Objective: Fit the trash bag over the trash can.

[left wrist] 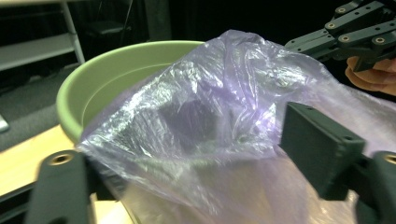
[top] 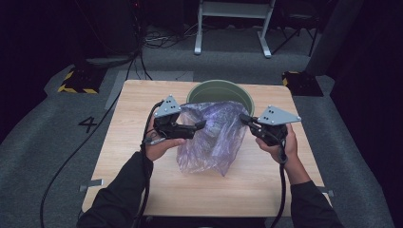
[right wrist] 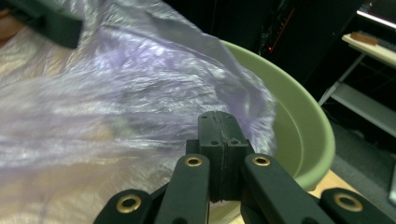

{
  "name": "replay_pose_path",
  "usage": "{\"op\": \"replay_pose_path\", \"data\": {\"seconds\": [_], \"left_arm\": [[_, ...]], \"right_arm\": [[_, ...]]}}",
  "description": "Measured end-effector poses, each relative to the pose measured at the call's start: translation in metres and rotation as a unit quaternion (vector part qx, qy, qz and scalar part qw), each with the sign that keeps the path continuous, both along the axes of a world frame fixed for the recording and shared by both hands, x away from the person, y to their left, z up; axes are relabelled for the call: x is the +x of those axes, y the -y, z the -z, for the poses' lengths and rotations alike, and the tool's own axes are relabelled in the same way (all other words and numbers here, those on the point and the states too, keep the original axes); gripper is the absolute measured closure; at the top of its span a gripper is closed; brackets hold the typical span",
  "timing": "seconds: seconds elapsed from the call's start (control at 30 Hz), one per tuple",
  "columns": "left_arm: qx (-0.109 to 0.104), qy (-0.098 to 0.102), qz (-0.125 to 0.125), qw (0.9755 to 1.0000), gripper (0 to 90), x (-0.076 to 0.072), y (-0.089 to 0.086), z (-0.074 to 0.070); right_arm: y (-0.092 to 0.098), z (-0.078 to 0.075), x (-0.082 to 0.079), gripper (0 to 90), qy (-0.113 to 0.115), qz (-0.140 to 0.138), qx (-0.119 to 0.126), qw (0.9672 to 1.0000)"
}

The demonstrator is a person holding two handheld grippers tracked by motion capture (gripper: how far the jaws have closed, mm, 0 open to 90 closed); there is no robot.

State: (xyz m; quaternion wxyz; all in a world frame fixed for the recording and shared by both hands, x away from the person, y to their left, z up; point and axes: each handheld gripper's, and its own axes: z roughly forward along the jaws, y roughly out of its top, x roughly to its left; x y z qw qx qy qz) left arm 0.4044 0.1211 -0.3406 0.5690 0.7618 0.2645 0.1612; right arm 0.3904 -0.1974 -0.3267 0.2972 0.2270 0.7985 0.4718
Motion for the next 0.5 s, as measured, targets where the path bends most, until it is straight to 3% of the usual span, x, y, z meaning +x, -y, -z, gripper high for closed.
{"op": "replay_pose_path", "data": {"seconds": [0.2,0.3,0.5], "left_arm": [[-0.006,0.004,0.007,0.9999,16.9,-0.001,-0.014,-0.001],[0.005,0.017,0.015,0.9997,16.4,-0.003,-0.019,-0.001],[0.005,0.012,0.028,0.9995,20.2,-0.005,-0.022,0.005]], "right_arm": [[0.009,-0.004,0.014,90.0,-0.006,0.031,0.010,0.9994],[0.013,-0.005,0.021,90.0,-0.012,0.038,0.009,0.9992],[0.021,-0.005,0.036,90.0,-0.017,0.066,0.001,0.9977]]}}
